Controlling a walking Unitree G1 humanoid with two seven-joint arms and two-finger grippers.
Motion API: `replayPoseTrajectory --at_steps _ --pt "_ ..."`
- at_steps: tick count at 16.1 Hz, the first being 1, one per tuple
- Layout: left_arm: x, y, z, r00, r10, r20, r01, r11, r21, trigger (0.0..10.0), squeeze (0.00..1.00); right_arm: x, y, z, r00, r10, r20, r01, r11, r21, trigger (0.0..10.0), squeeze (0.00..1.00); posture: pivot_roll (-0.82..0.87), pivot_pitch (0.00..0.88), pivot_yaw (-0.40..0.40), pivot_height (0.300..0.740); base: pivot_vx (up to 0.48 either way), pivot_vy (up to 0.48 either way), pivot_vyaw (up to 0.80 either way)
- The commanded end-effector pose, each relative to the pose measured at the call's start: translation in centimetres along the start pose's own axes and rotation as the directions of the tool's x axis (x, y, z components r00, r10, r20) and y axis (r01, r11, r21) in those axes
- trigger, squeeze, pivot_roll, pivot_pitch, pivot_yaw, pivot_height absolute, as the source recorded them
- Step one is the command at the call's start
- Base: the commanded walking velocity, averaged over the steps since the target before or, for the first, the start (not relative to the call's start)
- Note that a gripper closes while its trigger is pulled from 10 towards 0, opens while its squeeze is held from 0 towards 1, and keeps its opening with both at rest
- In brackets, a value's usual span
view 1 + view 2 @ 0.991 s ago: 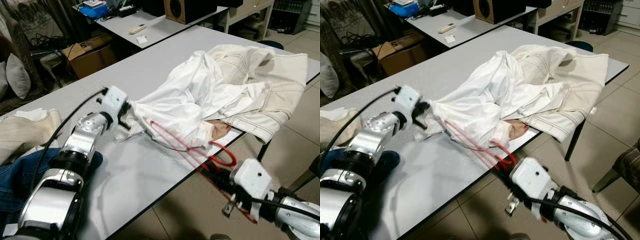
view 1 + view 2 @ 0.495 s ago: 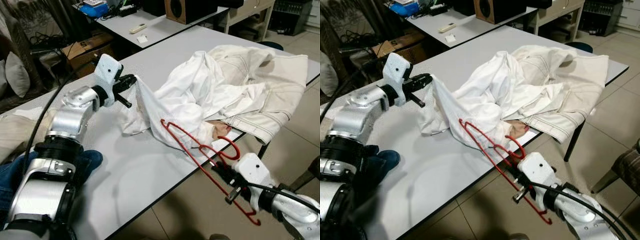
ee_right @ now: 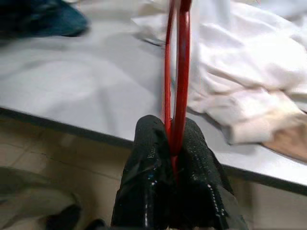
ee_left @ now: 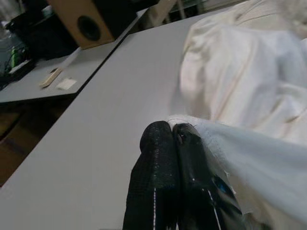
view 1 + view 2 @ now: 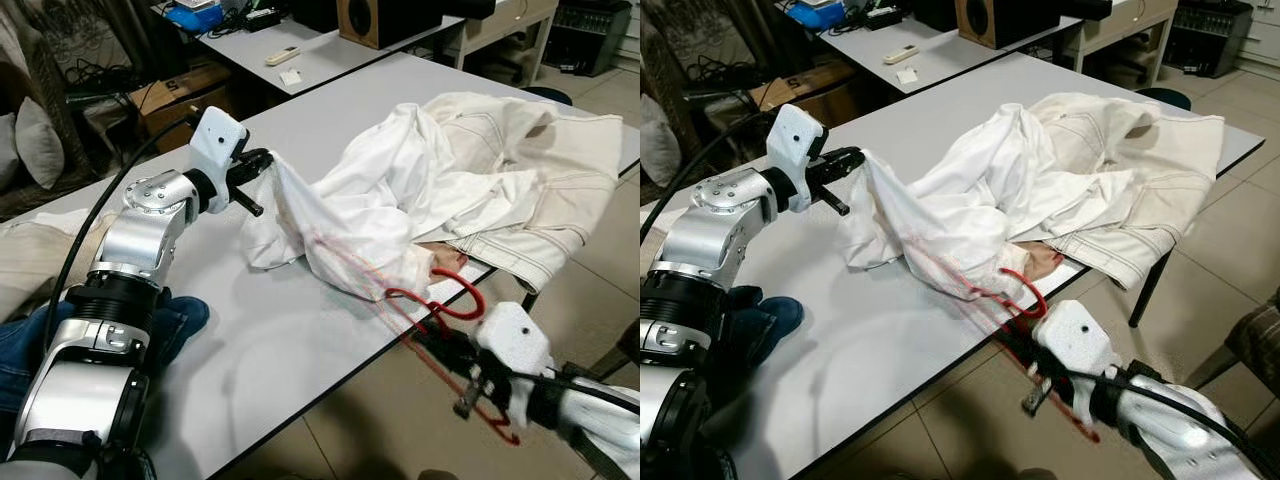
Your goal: Hang hanger
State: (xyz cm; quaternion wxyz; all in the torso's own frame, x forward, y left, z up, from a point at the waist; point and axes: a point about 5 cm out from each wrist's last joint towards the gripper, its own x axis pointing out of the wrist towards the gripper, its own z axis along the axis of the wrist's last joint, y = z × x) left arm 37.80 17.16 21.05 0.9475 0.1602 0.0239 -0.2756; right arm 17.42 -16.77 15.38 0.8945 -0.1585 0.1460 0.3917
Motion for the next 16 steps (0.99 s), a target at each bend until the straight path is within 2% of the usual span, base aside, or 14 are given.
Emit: replayPoseTrajectory --at_steps 1,3,5,7,10,12,14,15,16 --pt "-0.2 0.5 -0.2 0.999 0.029 -0.015 -0.029 1.0 0.005 0.0 0.0 -0.2 0.4 0.4 0.999 0.031 0.006 -0.031 0.999 0.009 10.0 0.0 -0.27 0.0 0.18 0.74 0.0 0.0 0.0" --pt "-0.1 0.3 0.0 1.0 0.015 -0.008 -0.015 1.0 0.001 0.0 0.0 0.0 0.3 0.2 1.0 0.014 -0.019 -0.014 1.0 0.022 10.0 0.0 -0.27 0.0 0.179 0.74 0.0 0.0 0.0" --pt "-0.2 -0.2 0.7 1.0 -0.021 0.02 0.021 1.0 -0.016 0.0 0.0 0.8 -0.3 -0.5 0.997 -0.044 -0.066 0.047 0.998 0.047 10.0 0.0 -0.27 0.0 0.181 0.74 0.0 0.0 0.0" --pt "-0.4 -0.5 1.3 0.998 -0.058 0.035 0.058 0.998 -0.007 0.0 0.0 1.8 -1.2 -1.4 0.992 -0.077 -0.099 0.088 0.99 0.109 10.0 0.0 -0.26 0.0 0.179 0.74 0.0 0.0 0.0" --pt "-0.5 -0.5 2.4 0.995 -0.076 0.063 0.077 0.997 -0.017 0.0 0.0 2.5 -2.0 -2.2 0.988 -0.088 -0.129 0.106 0.985 0.139 10.0 0.0 -0.25 0.0 0.169 0.74 0.0 0.0 0.0" --pt "-0.9 0.2 2.8 0.997 -0.024 0.068 0.025 1.0 -0.004 0.0 0.0 1.9 -3.0 -1.4 0.982 -0.164 -0.089 0.175 0.976 0.133 10.0 0.0 -0.25 0.0 0.162 0.74 0.0 0.0 0.0" --pt "-1.0 0.2 2.8 0.997 -0.017 0.072 0.018 1.0 -0.016 0.0 0.0 1.4 -3.5 -1.0 0.977 -0.205 -0.061 0.211 0.97 0.118 10.0 0.0 -0.25 0.0 0.162 0.74 0.0 0.0 0.0" --pt "-1.1 0.2 2.9 0.997 -0.019 0.077 0.021 1.0 -0.023 0.0 0.0 0.9 -4.4 -0.9 0.96 -0.275 -0.049 0.279 0.954 0.107 10.0 0.0 -0.25 0.0 0.162 0.74 0.0 0.0 0.0" --pt "-1.1 0.3 3.1 0.996 -0.018 0.088 0.021 0.999 -0.033 0.0 0.0 0.1 -6.0 -1.0 0.917 -0.395 -0.049 0.398 0.912 0.095 10.0 0.0 -0.26 0.0 0.17 0.74 0.0 0.0 0.0"
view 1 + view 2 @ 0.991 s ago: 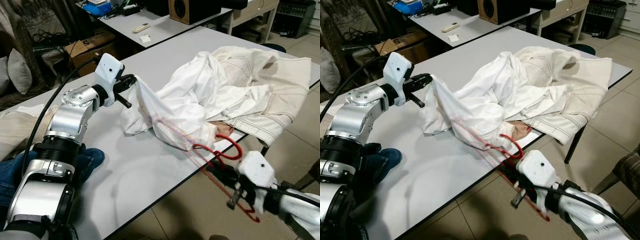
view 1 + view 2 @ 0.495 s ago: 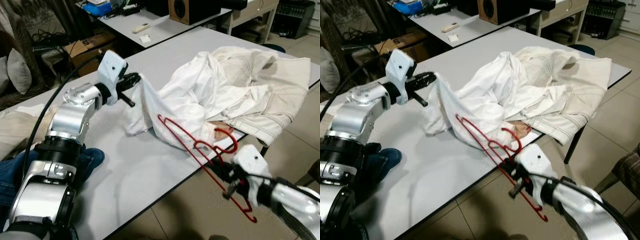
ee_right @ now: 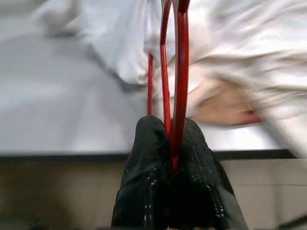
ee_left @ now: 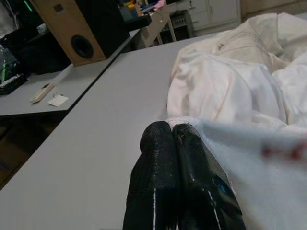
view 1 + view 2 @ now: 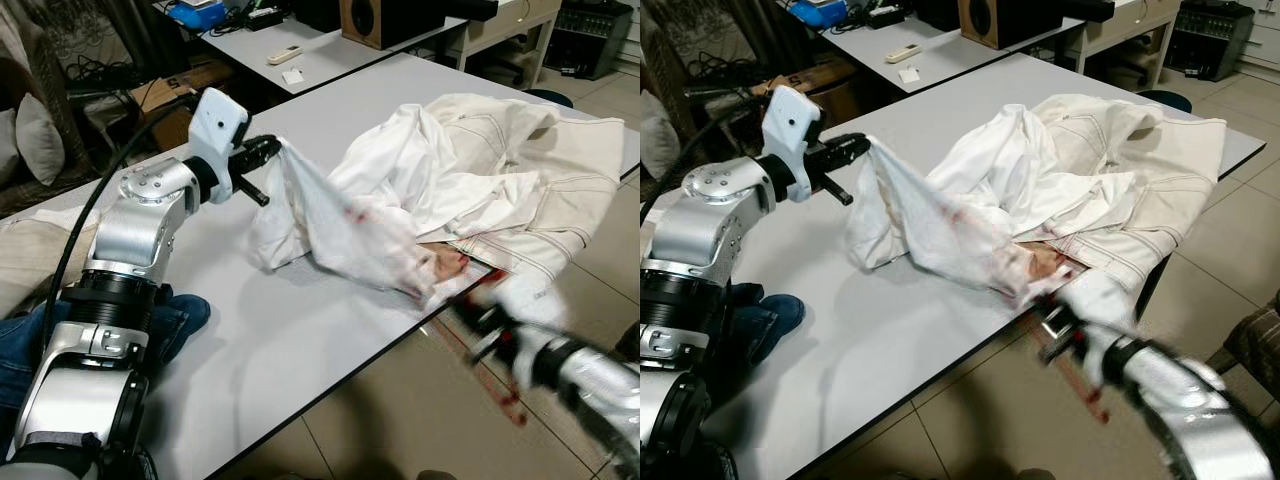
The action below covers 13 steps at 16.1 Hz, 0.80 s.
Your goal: Hang hanger
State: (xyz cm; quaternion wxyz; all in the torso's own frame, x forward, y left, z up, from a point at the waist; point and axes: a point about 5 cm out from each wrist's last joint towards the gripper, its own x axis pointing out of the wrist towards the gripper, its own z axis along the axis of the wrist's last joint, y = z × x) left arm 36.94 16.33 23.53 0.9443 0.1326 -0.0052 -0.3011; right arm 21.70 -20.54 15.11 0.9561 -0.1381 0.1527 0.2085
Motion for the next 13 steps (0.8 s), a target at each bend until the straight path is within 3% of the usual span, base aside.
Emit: replayPoseTrajectory --at_steps 1,5,7,9,11,13 --pt "-0.5 1.0 0.7 0.999 0.034 0.019 -0.033 0.999 -0.007 0.0 0.0 -0.3 -1.7 0.7 0.993 -0.113 0.046 0.113 0.993 -0.012 10.0 0.0 -0.26 0.0 0.172 0.74 0.0 0.0 0.0" --pt "-0.7 1.6 0.7 0.997 0.081 0.017 -0.082 0.997 0.004 0.0 0.0 -2.2 -5.1 3.7 0.948 -0.23 0.222 0.24 0.971 -0.021 10.0 0.0 -0.26 0.0 0.171 0.74 0.0 0.0 0.0" --pt "-0.7 1.4 0.6 0.999 0.048 0.013 -0.048 0.999 -0.007 0.0 0.0 -3.1 -5.6 4.1 0.949 -0.205 0.241 0.221 0.975 -0.038 10.0 0.0 -0.26 0.0 0.169 0.74 0.0 0.0 0.0" --pt "-0.7 1.2 0.2 0.999 0.03 -0.015 -0.03 1.0 -0.002 0.0 0.0 -3.8 -3.1 4.2 0.972 0.015 0.233 -0.004 0.999 -0.047 10.0 0.0 -0.26 0.0 0.169 0.74 0.0 0.0 0.0" --pt "-0.5 0.7 -0.4 0.999 0.037 -0.039 -0.038 0.999 -0.013 0.0 0.0 -4.2 0.7 3.7 0.949 0.26 0.179 -0.258 0.966 -0.03 10.0 0.0 -0.26 0.0 0.169 0.74 0.0 0.0 0.0" --pt "0.0 0.1 -0.7 0.999 0.03 -0.042 -0.031 0.999 -0.029 0.0 0.0 -3.7 2.9 2.7 0.92 0.369 0.129 -0.371 0.929 -0.012 10.0 0.0 -0.27 0.0 0.171 0.74 0.0 0.0 0.0"
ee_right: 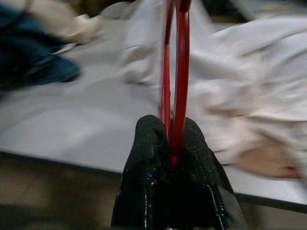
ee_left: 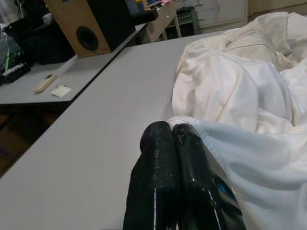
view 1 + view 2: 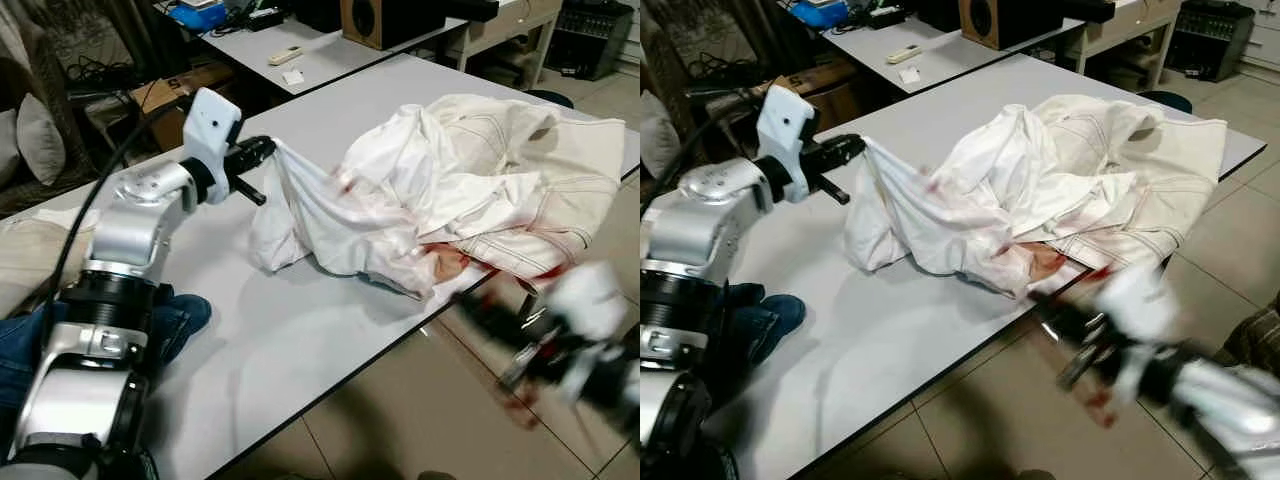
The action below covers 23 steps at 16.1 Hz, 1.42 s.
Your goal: Hang hanger
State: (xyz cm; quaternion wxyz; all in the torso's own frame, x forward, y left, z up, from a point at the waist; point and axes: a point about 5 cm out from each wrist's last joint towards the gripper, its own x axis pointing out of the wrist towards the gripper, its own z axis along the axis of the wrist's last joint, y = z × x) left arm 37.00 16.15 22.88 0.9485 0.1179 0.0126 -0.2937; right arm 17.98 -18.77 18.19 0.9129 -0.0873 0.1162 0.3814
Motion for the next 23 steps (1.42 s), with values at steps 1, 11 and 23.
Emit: replayPoseTrajectory --at_steps 1,11,23 --pt "0.0 0.0 -0.1 1.0 0.008 -0.014 -0.008 1.0 0.005 0.0 0.0 0.6 0.6 -0.3 0.999 0.03 -0.019 -0.03 1.0 0.009 10.0 0.0 -0.27 0.0 0.171 0.74 0.0 0.0 0.0" --pt "-1.1 -0.9 0.5 1.0 -0.015 0.0 0.015 0.999 -0.047 0.0 0.0 4.7 -4.6 -3.7 0.969 -0.149 -0.197 0.158 0.987 0.031 10.0 0.0 -0.23 0.0 0.125 0.74 0.0 0.0 0.0" --pt "-2.0 -1.1 0.6 0.992 -0.129 0.004 0.129 0.99 -0.052 0.0 0.0 -2.4 -10.5 1.8 0.849 -0.523 0.072 0.528 0.847 -0.061 10.0 0.0 -0.24 0.0 0.132 0.74 0.0 0.0 0.0"
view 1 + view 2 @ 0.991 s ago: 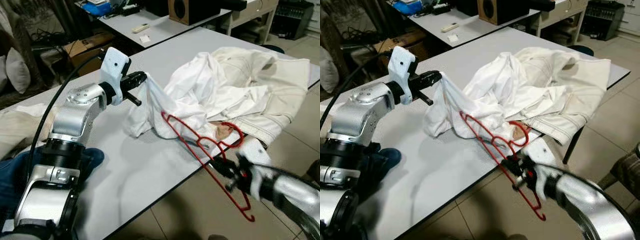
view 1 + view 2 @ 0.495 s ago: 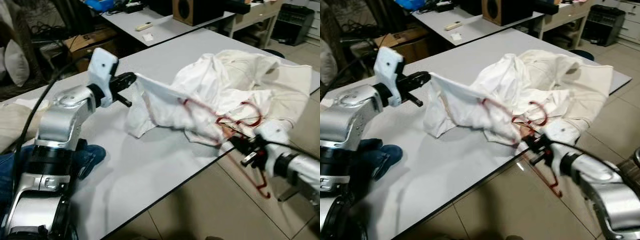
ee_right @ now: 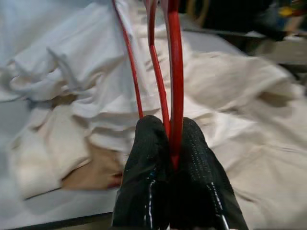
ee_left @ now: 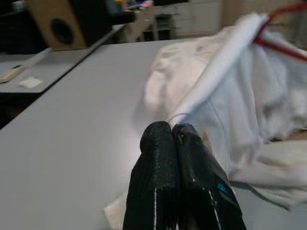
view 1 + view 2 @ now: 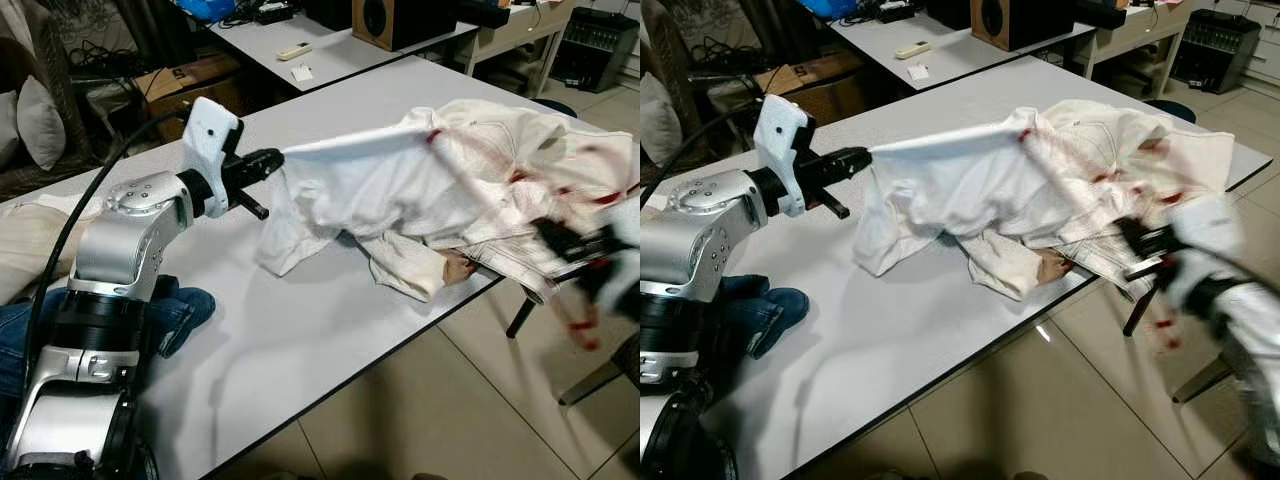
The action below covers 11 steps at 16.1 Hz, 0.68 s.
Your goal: Hang hanger
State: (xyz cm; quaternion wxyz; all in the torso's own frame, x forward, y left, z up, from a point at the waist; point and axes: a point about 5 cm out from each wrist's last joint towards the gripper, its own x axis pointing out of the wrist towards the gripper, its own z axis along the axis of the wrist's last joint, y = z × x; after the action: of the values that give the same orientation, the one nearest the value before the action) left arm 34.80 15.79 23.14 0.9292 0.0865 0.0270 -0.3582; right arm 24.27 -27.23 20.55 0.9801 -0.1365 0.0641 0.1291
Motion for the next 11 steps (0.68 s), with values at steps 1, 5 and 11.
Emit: replayPoseTrajectory --at_steps 1,5,11 --pt "-0.5 -0.2 -0.5 0.999 -0.03 -0.035 0.03 0.999 0.009 0.0 0.0 -0.8 -0.5 0.5 0.999 -0.028 0.021 0.028 1.0 0.002 10.0 0.0 -0.24 0.0 0.134 0.74 0.0 0.0 0.0" --pt "0.1 -1.1 -2.3 0.992 -0.076 -0.101 0.072 0.997 -0.041 0.0 0.0 -2.0 -1.3 -0.9 0.996 -0.09 -0.011 0.09 0.996 0.015 10.0 0.0 -0.25 0.0 0.145 0.74 0.0 0.0 0.0" --pt "-2.7 -4.1 1.0 0.873 -0.469 0.136 0.488 0.836 -0.251 0.0 0.0 -4.8 -2.1 2.2 0.985 0.019 0.169 -0.046 0.987 0.155 10.0 0.0 -0.24 0.0 0.147 0.74 0.0 0.0 0.0"
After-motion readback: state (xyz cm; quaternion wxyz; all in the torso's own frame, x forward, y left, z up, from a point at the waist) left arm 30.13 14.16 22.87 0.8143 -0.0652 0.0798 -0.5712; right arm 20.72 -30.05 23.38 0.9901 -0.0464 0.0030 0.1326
